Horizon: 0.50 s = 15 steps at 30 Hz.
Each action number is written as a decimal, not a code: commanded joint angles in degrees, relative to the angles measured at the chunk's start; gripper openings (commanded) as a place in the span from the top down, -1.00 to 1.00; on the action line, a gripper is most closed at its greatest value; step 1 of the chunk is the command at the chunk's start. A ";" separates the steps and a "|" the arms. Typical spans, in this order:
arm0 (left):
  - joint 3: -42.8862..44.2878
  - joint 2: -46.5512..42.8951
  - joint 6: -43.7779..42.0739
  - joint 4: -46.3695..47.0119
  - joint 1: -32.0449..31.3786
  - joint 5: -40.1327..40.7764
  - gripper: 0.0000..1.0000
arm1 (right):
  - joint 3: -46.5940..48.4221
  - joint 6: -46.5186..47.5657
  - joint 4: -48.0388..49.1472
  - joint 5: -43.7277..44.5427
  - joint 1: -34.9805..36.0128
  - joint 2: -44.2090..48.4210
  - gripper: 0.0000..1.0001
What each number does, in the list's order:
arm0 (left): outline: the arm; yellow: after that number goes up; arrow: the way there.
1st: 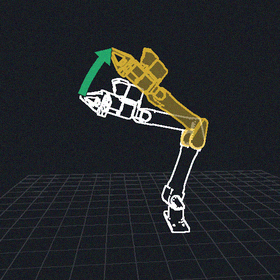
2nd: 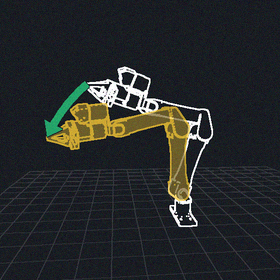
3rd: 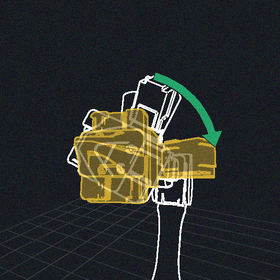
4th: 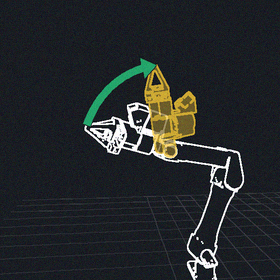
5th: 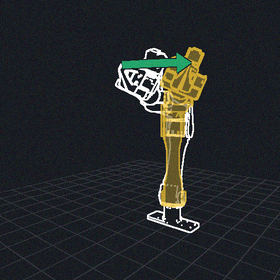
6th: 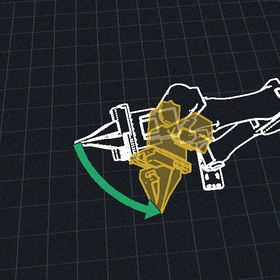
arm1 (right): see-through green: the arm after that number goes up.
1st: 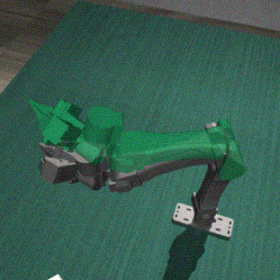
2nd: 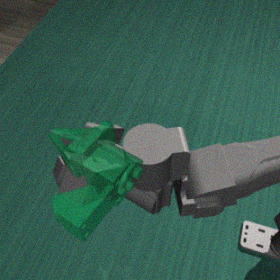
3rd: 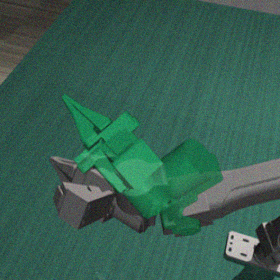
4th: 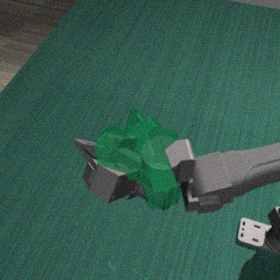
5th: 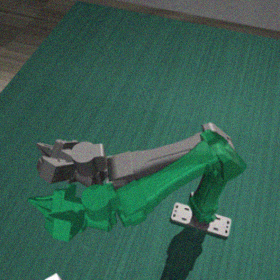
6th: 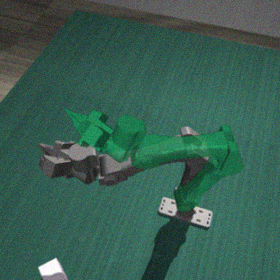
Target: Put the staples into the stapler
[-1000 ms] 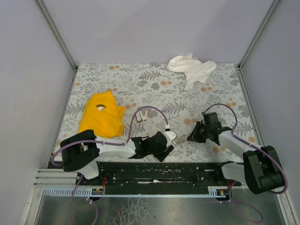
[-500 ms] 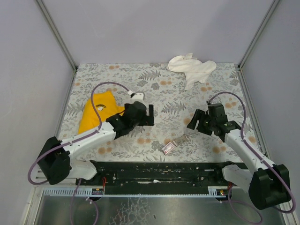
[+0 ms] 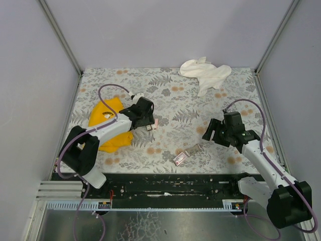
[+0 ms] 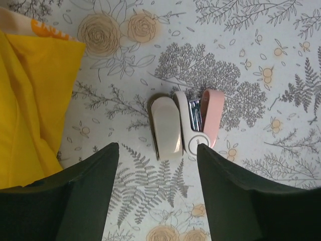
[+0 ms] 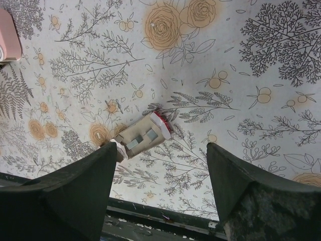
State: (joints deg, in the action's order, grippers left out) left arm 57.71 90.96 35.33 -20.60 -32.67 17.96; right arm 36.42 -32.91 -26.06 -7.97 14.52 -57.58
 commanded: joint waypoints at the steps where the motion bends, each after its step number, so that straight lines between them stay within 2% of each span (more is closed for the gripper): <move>1: 3.92 3.22 -0.91 1.00 1.04 -0.09 -0.14 | 1.39 0.53 -0.52 1.78 -0.28 0.38 -0.57; 15: 5.64 9.00 -2.19 2.74 2.69 -2.45 -0.04 | 1.83 0.67 0.31 1.43 -0.26 -2.07 -0.57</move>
State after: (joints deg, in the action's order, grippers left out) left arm 61.63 98.89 34.30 -20.12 -30.35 16.12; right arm 36.42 -32.88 -26.46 -7.07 14.50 -59.64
